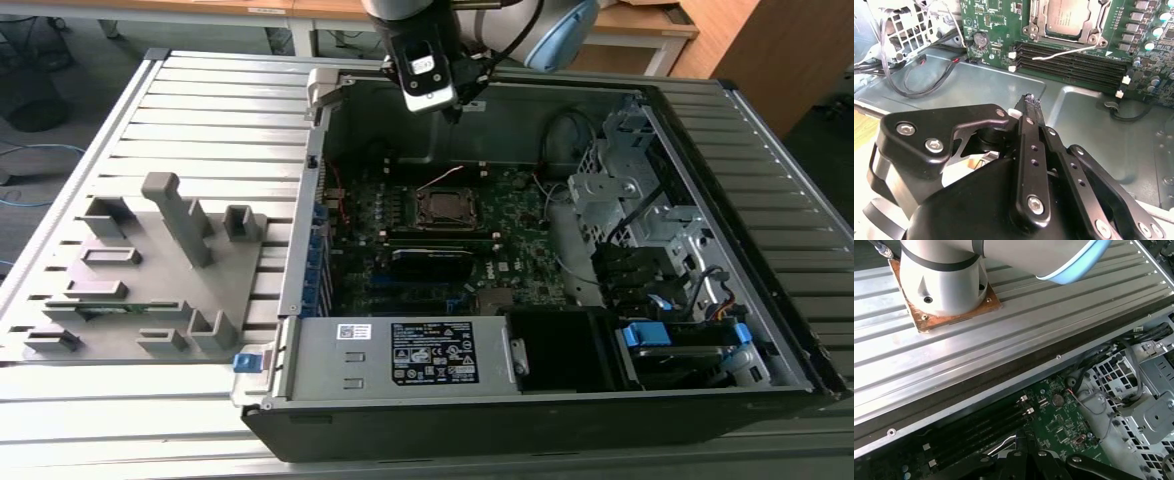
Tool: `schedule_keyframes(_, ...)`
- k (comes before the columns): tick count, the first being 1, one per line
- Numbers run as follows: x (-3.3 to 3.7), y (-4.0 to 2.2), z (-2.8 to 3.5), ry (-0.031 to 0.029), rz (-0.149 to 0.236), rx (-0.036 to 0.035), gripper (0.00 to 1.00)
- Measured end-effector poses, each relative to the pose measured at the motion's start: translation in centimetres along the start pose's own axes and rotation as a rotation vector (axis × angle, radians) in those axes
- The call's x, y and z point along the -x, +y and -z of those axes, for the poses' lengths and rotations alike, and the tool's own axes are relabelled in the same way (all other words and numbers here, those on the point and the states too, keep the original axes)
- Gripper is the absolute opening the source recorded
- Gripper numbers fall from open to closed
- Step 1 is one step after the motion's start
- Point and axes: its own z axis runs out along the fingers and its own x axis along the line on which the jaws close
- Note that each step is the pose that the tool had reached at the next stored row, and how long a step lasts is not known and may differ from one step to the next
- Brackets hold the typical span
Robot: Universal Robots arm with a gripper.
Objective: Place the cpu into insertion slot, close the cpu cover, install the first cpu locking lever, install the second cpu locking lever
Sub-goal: 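Install the first cpu locking lever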
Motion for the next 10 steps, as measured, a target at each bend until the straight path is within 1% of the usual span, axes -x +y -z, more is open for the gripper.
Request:
schedule_keyframes(2,0.0,0.0,0.0,-0.0004,0.0,-0.0009,0.1)
schedule_keyframes(3,-0.01,0.0,-0.03,0.0018,0.0,-0.0022,0.1)
schedule_keyframes(4,-0.01,-0.01,-0.06,0.0106,-0.003,-0.0074,0.1)
schedule_keyframes(5,-0.01,-0.03,-0.11,0.0217,-0.006,-0.0137,0.1)
schedule_keyframes(8,0.0,-0.06,-0.22,0.0606,-0.017,-0.0355,0.1)
schedule_keyframes(10,-0.01,-0.06,-0.22,0.0618,-0.018,-0.0362,0.1)
